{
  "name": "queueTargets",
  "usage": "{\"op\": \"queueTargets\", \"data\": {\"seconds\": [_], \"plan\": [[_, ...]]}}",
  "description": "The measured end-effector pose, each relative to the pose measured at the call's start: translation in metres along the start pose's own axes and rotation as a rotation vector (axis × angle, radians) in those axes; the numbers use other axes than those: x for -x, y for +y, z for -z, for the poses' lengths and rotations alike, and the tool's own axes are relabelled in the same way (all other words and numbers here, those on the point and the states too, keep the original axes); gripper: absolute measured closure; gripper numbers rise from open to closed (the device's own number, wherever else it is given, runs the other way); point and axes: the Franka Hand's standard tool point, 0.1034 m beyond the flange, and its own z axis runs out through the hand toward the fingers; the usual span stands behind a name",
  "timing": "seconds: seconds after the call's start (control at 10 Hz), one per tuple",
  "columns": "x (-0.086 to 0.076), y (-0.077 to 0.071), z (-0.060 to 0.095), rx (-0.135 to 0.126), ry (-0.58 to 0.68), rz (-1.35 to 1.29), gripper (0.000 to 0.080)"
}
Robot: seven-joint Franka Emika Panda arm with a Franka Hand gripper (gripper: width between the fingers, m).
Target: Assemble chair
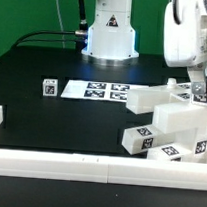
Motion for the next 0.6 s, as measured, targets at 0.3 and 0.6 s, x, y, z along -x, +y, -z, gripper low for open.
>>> {"op": "queueTargets", "data": {"seconds": [0.3, 0.6], "plan": [[0.0006, 0.0008, -0.0009, -0.001, 0.001, 0.036, 0.0507], [-0.0012, -0.0007, -0.0009, 0.002, 0.002, 0.191, 0.0189]]}}
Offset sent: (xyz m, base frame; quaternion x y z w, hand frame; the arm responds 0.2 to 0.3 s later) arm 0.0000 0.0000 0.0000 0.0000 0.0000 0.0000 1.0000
